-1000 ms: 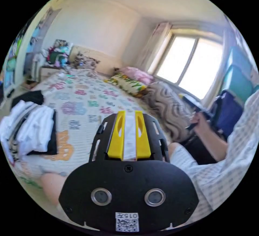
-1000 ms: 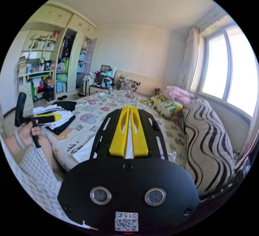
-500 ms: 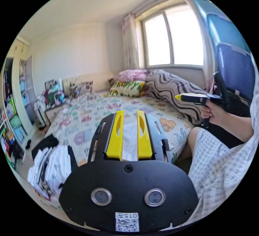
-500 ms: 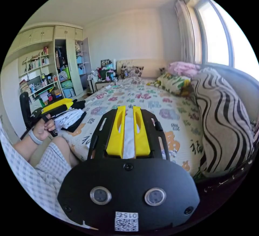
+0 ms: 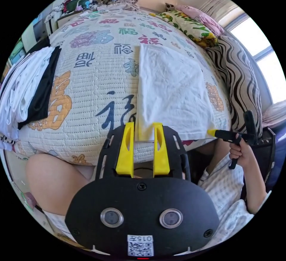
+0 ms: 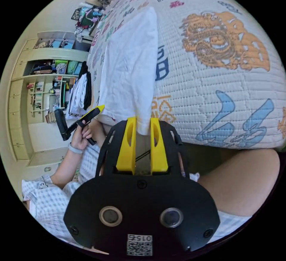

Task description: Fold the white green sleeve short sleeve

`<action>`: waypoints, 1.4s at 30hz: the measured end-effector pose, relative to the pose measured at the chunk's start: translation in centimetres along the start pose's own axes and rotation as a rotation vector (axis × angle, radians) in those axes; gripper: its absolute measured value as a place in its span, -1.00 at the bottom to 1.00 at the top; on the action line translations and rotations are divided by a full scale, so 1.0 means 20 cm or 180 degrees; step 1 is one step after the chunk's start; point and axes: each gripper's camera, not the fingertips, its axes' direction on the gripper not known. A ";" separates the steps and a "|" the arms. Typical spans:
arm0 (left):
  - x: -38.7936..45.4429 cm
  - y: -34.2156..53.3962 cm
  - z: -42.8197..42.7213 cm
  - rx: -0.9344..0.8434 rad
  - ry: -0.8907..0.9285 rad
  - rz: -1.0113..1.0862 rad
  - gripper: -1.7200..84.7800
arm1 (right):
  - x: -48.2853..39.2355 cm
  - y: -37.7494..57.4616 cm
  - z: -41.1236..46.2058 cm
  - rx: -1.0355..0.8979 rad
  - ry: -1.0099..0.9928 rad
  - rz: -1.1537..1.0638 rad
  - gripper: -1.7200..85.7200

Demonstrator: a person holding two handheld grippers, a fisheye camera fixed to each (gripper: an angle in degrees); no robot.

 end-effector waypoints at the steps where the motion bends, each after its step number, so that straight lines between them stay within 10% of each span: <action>1: -0.04 -0.04 0.01 -0.0035 0.0034 -0.0025 -0.80 | 0.05 -0.03 -0.02 0.0026 -0.0044 0.0051 -0.82; 13: -0.25 -0.32 0.04 -0.0556 0.0261 0.0507 -0.90 | 0.19 -0.17 -0.17 -0.0456 0.0365 -0.0363 -0.86; 24: -0.67 -1.04 -0.20 0.0676 0.0819 0.0532 -0.70 | 0.48 -0.52 -0.77 0.0876 -0.0252 -0.0627 -0.80; 42: -1.21 -1.91 0.42 -0.0158 0.2549 0.0628 -0.70 | 0.72 -1.39 -0.63 0.0063 -0.1179 -0.0862 -0.76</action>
